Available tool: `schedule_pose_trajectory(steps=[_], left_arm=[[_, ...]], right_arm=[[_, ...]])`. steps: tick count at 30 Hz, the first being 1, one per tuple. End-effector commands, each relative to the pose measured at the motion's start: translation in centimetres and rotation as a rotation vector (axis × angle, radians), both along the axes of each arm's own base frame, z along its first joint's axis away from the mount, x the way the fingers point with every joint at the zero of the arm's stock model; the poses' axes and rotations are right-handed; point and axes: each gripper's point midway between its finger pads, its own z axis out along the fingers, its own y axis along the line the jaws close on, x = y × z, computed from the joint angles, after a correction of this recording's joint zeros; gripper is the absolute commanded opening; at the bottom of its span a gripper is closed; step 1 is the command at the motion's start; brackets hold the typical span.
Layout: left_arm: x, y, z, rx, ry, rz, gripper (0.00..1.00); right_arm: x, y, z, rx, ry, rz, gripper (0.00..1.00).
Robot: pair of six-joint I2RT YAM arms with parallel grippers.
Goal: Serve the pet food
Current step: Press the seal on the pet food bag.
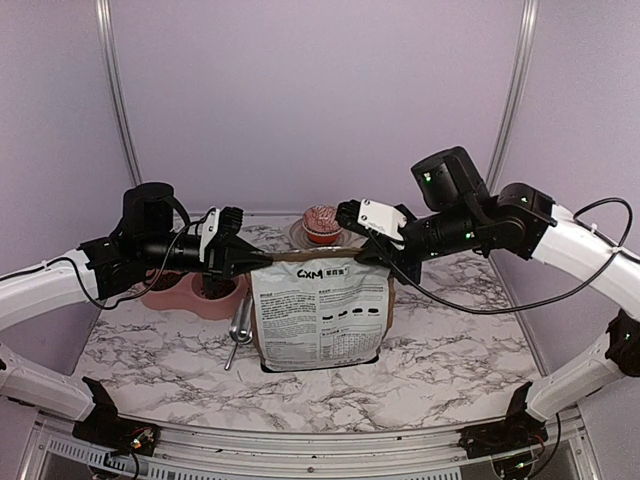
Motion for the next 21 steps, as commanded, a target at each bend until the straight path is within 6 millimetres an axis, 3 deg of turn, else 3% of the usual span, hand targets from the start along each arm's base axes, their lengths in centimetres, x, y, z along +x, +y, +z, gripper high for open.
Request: schedule_pose_trajectory(steps=[1, 8, 11, 13, 17, 21], left_arm=[[-0.3, 0.5, 3.1, -0.053, -0.068, -0.002, 0.0], [-0.3, 0.6, 3.2, -0.055, -0.072, -0.003, 0.0], [-0.3, 0.5, 3.1, -0.053, -0.072, -0.004, 0.0], [-0.3, 0.5, 3.2, -0.054, -0.072, -0.003, 0.0], [-0.3, 0.6, 3.2, -0.055, -0.076, -0.003, 0.0], [-0.3, 0.6, 3.2, -0.054, -0.076, -0.002, 0.0]], right_arm=[[0.4, -0.8, -0.3, -0.01, 0.007, -0.031, 0.0], [0.9, -1.3, 0.4, -0.006, -0.025, -0.056, 0.0], [1.2, -1.9, 0.5, -0.008, -0.045, -0.083, 0.31], [1.3, -2.3, 0.5, -0.004, -0.047, -0.095, 0.38], [1.2, -2.8, 0.4, 0.001, -0.05, -0.106, 0.36], [1.1, -3.0, 0.5, 0.009, -0.057, -0.105, 0.2]])
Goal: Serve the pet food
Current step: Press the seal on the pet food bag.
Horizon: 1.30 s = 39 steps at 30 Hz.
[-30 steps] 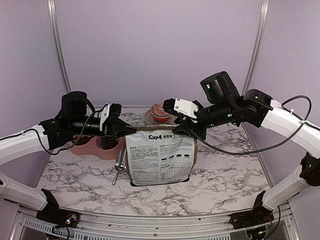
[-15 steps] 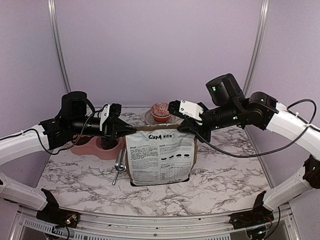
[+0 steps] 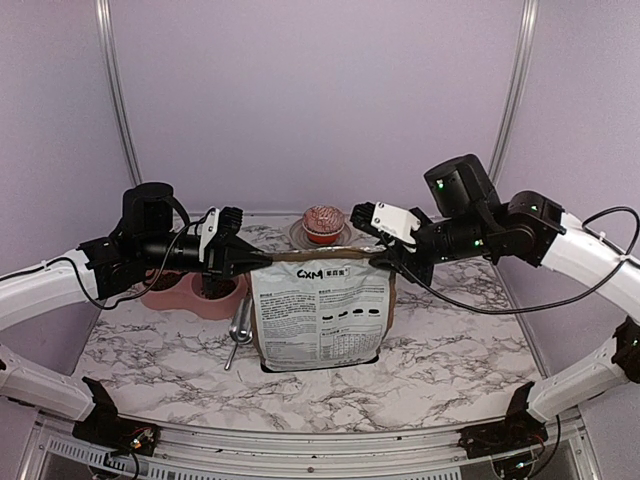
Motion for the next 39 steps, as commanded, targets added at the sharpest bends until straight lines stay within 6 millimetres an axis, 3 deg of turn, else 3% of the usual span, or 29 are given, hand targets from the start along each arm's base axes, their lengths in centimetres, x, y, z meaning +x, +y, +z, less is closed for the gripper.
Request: schedule_pose_trajectory(steps=[1, 3, 12, 14, 15, 18, 20, 24, 34, 35, 38, 39], left_arm=[[-0.3, 0.5, 3.2, -0.055, -0.074, -0.003, 0.0], [-0.3, 0.5, 3.2, -0.054, -0.073, -0.002, 0.0], [-0.3, 0.6, 2.5, -0.033, -0.056, 0.002, 0.0], [-0.2, 0.6, 2.6, -0.032, -0.059, 0.005, 0.0], [-0.3, 0.6, 2.6, -0.032, -0.062, 0.005, 0.0], [-0.3, 0.7, 2.6, -0.032, -0.063, 0.006, 0.0], [-0.3, 0.7, 2.7, -0.033, -0.064, 0.006, 0.0], [-0.4, 0.7, 2.7, -0.034, -0.065, 0.004, 0.0], [-0.4, 0.8, 2.8, -0.033, -0.069, 0.005, 0.0], [-0.4, 0.8, 2.8, -0.033, -0.069, 0.003, 0.0], [-0.4, 0.7, 2.7, -0.031, -0.065, 0.0, 0.0], [-0.4, 0.7, 2.8, -0.032, -0.065, -0.001, 0.0]], right_arm=[[0.2, -0.5, 1.5, 0.042, -0.034, -0.019, 0.14], [0.1, -0.5, 1.7, 0.047, -0.037, -0.015, 0.01], [0.2, -1.1, 2.6, 0.071, -0.065, -0.024, 0.0], [0.5, -1.5, 2.6, 0.074, -0.076, -0.039, 0.21], [0.6, -1.7, 2.5, 0.077, -0.081, -0.047, 0.26], [0.8, -2.3, 2.6, 0.093, -0.086, -0.058, 0.28], [0.7, -2.4, 2.6, 0.102, -0.089, -0.055, 0.22], [0.4, -2.6, 2.7, 0.109, -0.09, -0.05, 0.01], [0.6, -2.6, 2.8, 0.115, -0.103, -0.058, 0.0], [0.7, -2.6, 3.0, 0.117, -0.107, -0.062, 0.05], [0.4, -2.2, 3.2, 0.133, -0.094, -0.042, 0.36], [0.3, -2.0, 3.2, 0.137, -0.087, -0.034, 0.39]])
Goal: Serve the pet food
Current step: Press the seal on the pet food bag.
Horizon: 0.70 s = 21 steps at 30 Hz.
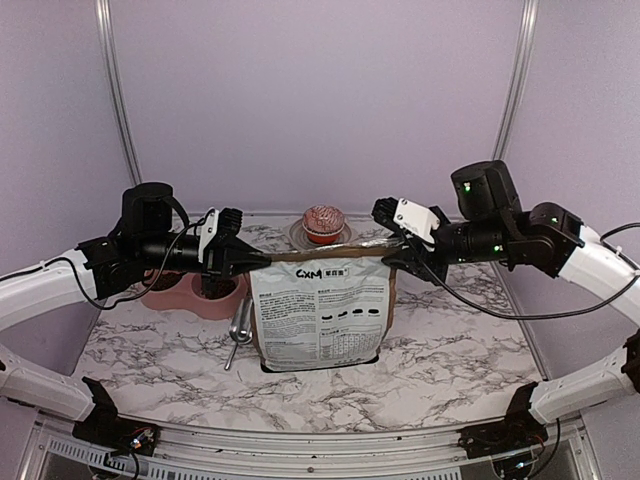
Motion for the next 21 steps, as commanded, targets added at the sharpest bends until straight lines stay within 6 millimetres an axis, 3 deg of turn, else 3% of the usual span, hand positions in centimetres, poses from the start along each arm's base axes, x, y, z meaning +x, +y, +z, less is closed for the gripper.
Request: schedule_pose_trajectory(steps=[1, 5, 14, 21], left_arm=[[-0.4, 0.5, 2.9, -0.046, -0.056, -0.007, 0.0], [-0.4, 0.5, 3.0, -0.046, -0.057, -0.005, 0.0], [-0.5, 0.5, 2.8, -0.044, -0.053, -0.009, 0.0], [-0.4, 0.5, 2.9, -0.045, -0.055, -0.008, 0.0]], right_arm=[[0.1, 0.5, 2.1, 0.071, -0.023, 0.009, 0.4], [-0.3, 1.3, 1.6, 0.072, 0.015, 0.054, 0.33], [-0.5, 2.1, 1.6, 0.084, 0.029, 0.087, 0.0], [-0.4, 1.9, 1.8, 0.082, 0.01, 0.076, 0.0]])
